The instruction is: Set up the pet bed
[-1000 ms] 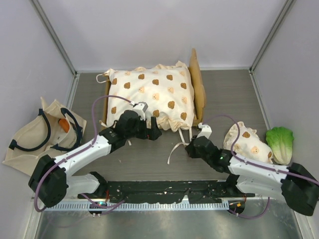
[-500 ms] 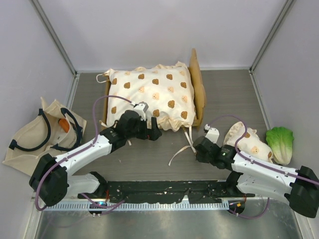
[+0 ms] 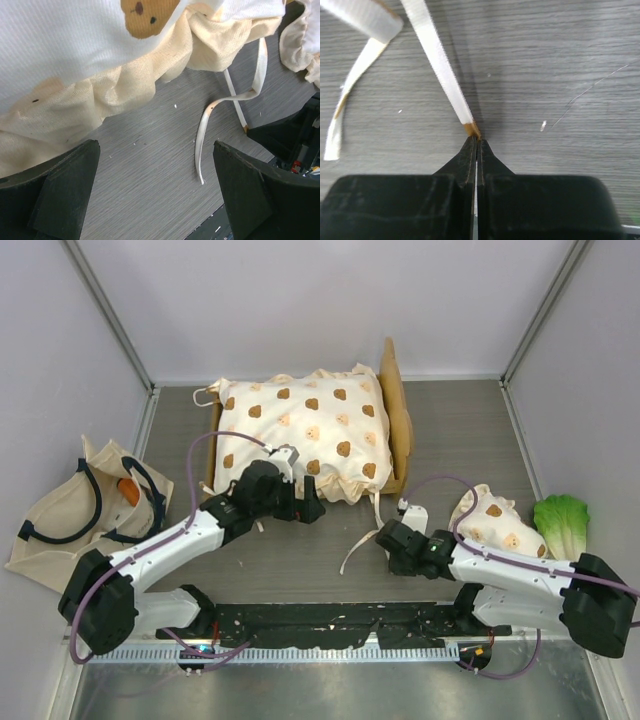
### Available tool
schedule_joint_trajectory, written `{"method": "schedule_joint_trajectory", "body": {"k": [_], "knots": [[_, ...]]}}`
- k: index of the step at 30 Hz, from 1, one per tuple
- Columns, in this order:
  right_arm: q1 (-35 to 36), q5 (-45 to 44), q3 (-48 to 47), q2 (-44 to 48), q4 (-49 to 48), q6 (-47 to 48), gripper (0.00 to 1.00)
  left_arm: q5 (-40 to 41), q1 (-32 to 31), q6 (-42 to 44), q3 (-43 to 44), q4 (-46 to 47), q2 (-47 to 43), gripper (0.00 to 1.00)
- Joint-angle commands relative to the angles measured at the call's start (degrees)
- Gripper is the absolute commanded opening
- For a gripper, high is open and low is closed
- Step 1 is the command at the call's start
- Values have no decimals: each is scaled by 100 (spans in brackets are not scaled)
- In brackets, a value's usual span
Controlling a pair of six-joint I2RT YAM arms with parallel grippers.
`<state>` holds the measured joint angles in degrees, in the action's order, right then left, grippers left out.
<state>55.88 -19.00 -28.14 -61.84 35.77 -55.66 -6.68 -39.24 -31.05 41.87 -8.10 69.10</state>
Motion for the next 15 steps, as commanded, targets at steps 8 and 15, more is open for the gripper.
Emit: {"method": "schedule_joint_trajectory", "body": {"k": [8,15], "knots": [[73,924,572,1630,-1096,-489,1,624,-820,153,384,-140,-441,99],[81,1346,845,2229,-1440,-464,1,729,-1506,-1153,252,273,-214,100]]}}
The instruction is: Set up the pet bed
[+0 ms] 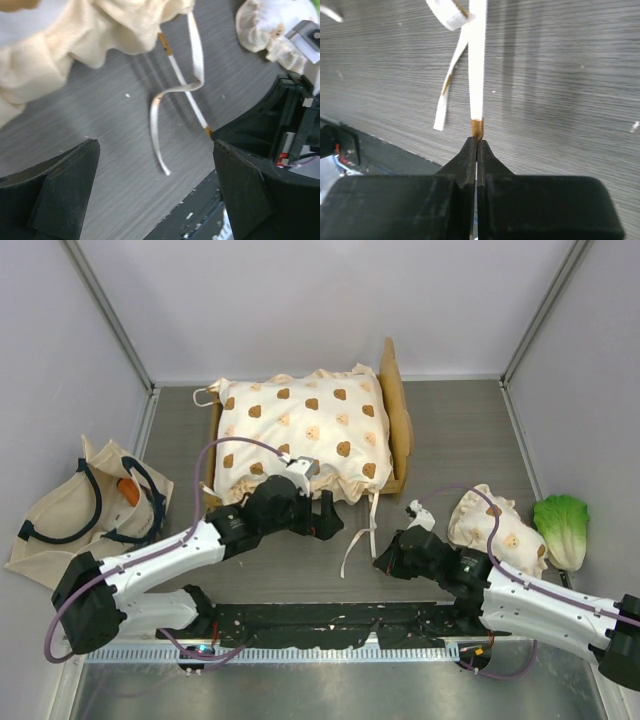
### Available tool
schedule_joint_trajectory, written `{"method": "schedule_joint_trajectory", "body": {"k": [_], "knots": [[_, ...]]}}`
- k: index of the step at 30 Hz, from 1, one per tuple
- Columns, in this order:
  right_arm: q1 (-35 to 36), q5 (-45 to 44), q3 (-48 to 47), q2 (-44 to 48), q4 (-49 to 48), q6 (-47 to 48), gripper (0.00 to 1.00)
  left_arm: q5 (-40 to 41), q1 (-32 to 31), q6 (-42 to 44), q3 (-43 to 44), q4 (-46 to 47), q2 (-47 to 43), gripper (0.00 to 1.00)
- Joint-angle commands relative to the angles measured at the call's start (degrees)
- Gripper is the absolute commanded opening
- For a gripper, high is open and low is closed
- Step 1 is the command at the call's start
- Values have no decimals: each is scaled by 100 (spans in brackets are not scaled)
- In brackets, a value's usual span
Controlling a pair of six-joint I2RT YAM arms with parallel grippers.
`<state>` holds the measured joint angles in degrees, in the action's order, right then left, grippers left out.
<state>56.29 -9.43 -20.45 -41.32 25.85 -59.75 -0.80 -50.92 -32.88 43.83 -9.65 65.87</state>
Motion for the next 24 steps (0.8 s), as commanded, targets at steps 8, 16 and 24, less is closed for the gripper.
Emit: {"method": "schedule_joint_trajectory", "body": {"k": [8,16,24], "knots": [[110,556,181,273,-748,-11,1,-473,-639,-2327,-429,1922,971,98],[119,425,357,783,-669,-107,1,-887,-806,-3048,-587,3109,1771,84],[119,337,489,1029,-633,-169,1,-1361,-964,-3356,-376,3583,2456,71]]}}
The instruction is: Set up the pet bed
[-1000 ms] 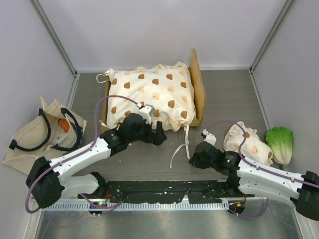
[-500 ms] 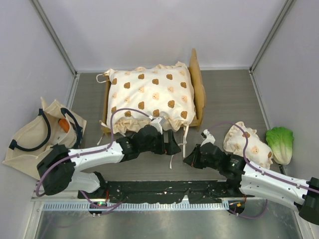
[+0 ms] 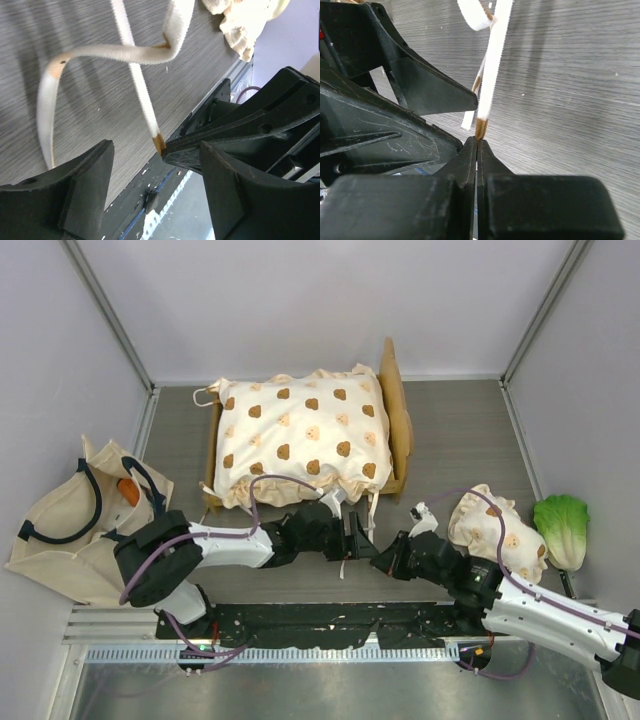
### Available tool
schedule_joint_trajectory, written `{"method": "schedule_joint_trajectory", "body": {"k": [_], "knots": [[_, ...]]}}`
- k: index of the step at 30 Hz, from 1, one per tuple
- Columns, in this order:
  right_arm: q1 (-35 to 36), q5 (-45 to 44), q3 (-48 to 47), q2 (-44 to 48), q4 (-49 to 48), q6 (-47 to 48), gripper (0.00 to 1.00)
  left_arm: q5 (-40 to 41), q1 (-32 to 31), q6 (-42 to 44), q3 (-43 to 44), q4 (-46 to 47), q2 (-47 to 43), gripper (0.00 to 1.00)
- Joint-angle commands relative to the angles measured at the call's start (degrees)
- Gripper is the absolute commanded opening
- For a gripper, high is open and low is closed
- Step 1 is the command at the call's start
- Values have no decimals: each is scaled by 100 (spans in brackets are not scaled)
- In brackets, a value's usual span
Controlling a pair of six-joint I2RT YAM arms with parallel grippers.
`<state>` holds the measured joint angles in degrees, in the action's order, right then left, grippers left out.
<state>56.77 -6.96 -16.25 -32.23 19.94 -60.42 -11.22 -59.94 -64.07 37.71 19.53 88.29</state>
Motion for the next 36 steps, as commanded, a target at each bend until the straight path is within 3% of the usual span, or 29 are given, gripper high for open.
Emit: {"method": "schedule_joint_trajectory", "body": {"k": [1,2,8,15,27,31,36], "knots": [[71,90,78,155,-35,-110,1,-354,-61,-272,228,718,267,69],[62,90,87,182,-43,-110,1,-363,-61,-307,228,762,311,63],[71,116,96,261,1,-136,1,-301,-61,-536,166,1254,601,56],[71,116,87,305,88,-110,1,137,-9,-984,-316,2010,610,63],[71,134,61,384,36,-57,1,147,9,-1213,-291,2178,882,58],[71,142,34,358,1,-13,1,147,0,-1186,-221,2169,944,46],[71,204,69,305,-96,-22,1,120,9,-1186,-159,2213,1023,40]]}}
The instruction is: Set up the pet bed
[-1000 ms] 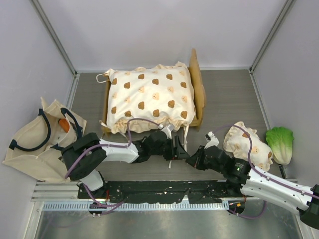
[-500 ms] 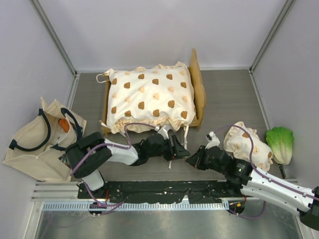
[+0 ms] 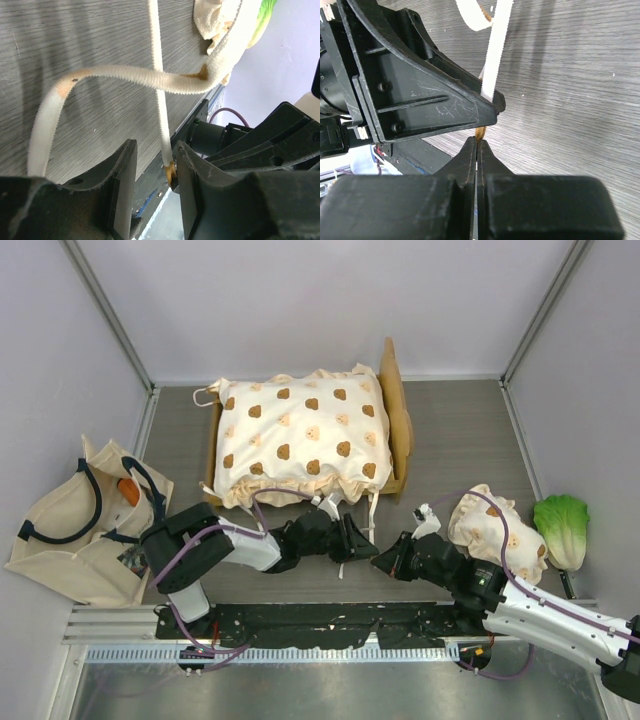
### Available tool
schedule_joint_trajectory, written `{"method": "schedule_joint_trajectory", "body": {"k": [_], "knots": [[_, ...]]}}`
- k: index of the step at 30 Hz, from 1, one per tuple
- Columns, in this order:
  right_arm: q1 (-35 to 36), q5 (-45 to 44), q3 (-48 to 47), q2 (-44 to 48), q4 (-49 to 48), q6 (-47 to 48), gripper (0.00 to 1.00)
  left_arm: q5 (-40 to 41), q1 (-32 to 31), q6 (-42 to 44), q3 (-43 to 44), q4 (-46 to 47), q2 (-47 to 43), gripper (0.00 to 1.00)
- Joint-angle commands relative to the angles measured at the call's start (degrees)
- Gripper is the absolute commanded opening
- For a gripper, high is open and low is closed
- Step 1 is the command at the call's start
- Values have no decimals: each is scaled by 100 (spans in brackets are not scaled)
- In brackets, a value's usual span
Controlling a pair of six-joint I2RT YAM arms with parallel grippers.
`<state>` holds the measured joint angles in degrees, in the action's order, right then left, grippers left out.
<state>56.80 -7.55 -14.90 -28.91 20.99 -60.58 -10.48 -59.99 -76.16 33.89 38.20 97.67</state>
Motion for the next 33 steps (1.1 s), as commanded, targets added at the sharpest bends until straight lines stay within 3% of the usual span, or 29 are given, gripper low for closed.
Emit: {"method": "schedule_joint_trajectory", "body": {"k": [1,7,11,18,22,26,33], "knots": [[69,272,-66,-10,-210,-16,1,46,13,22,223,355,103,39],[69,324,-57,-62,-236,2,1,11,13,13,276,531,279,30],[68,325,-57,-106,-253,28,1,11,31,-30,267,636,349,14],[69,70,-145,-115,17,37,1,20,66,-4,206,610,297,4],[69,-579,-487,130,572,159,27,-103,84,49,215,522,297,0],[68,-1318,-944,289,757,397,36,-68,92,171,153,338,148,0],[51,-1951,-1489,-922,178,854,45,-51,101,409,206,-66,-72,0]]}}
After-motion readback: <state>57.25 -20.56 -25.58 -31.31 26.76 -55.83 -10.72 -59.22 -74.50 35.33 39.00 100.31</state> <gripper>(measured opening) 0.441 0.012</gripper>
